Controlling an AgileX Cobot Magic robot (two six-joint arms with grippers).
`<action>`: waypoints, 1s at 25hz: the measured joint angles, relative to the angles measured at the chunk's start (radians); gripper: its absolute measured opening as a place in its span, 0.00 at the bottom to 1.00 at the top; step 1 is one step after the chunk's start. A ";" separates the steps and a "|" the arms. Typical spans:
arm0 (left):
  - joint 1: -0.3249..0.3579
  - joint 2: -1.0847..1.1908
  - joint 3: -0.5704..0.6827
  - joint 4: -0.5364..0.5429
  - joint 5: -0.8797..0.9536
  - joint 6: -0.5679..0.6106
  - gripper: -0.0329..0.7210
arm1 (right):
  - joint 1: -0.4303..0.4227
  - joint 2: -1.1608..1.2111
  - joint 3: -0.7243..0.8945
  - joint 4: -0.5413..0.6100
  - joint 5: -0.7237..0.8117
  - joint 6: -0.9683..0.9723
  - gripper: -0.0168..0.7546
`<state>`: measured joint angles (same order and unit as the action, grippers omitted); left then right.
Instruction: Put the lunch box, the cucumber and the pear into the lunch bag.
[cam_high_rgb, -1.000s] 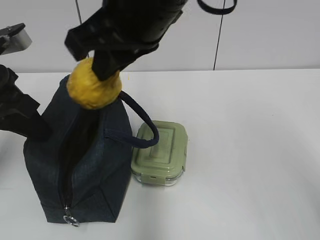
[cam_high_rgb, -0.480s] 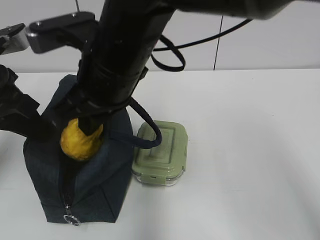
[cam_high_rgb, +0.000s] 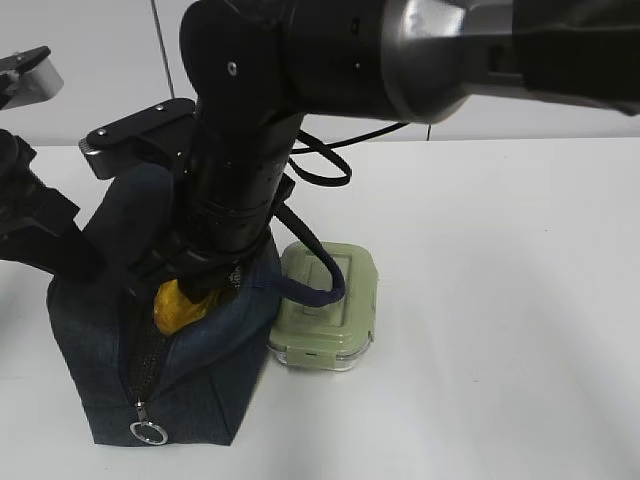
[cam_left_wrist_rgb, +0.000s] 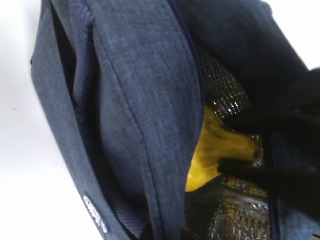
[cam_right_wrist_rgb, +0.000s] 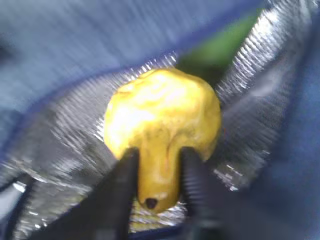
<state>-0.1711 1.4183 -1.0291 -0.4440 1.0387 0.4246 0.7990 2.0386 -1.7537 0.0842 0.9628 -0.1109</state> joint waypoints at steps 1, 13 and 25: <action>0.000 0.000 0.000 0.000 0.000 0.000 0.07 | 0.000 -0.002 0.000 0.005 -0.002 0.000 0.47; 0.000 0.000 0.000 0.000 -0.001 0.000 0.07 | -0.073 -0.278 0.263 0.011 -0.182 0.022 0.63; 0.000 0.000 0.000 0.001 0.000 0.000 0.07 | -0.535 -0.368 0.700 0.937 -0.293 -0.535 0.62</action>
<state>-0.1711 1.4183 -1.0291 -0.4428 1.0389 0.4246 0.2638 1.6708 -1.0538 1.0209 0.6700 -0.6461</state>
